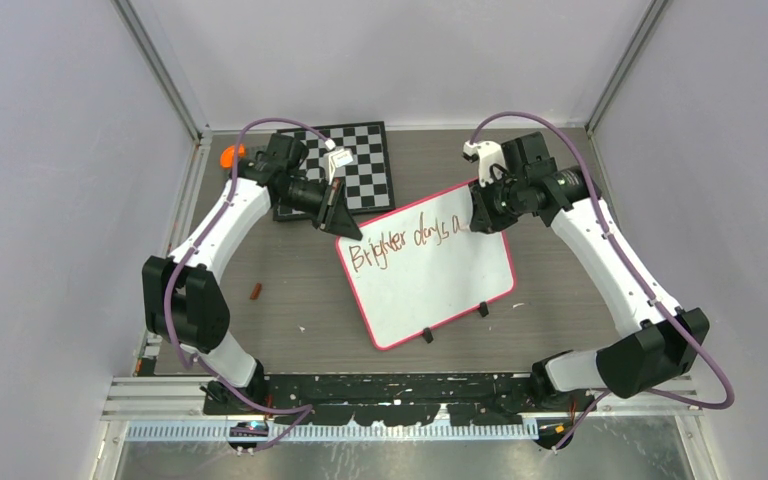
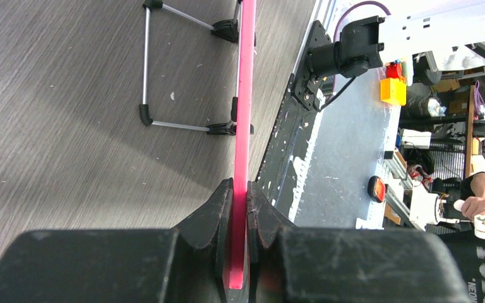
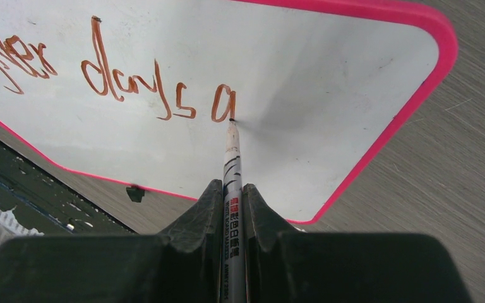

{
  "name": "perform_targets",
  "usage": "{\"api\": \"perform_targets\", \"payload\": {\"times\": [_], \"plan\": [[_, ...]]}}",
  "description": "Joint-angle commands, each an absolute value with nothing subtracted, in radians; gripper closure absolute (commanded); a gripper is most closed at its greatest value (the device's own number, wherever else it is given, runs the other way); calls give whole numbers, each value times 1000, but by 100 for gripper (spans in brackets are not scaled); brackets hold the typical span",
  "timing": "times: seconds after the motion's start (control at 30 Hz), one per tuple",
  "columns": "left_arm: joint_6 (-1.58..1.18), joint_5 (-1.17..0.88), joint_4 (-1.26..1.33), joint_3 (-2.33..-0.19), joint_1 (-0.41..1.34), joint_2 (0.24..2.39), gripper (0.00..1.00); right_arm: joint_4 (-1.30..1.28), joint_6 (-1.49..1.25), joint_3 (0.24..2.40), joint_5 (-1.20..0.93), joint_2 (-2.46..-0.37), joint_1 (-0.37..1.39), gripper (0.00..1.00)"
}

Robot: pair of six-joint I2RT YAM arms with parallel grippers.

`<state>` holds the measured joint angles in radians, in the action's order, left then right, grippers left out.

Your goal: Write a sentence on the whiteboard

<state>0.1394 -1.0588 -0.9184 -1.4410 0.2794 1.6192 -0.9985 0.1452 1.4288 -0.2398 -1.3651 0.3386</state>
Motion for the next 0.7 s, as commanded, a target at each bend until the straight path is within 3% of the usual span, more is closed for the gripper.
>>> {"api": "perform_targets", "payload": {"times": [0.0, 0.27, 0.67], "plan": [[141, -1055, -930, -1453, 279, 1617, 100, -974, 160, 1443, -217, -1333, 338, 100], [141, -1058, -929, -1453, 279, 1616, 100, -1012, 172, 1538, -218, -1334, 337, 100], [142, -1055, -928, -1444, 279, 1612, 100, -953, 167, 1513, -195, -1374, 337, 100]]}}
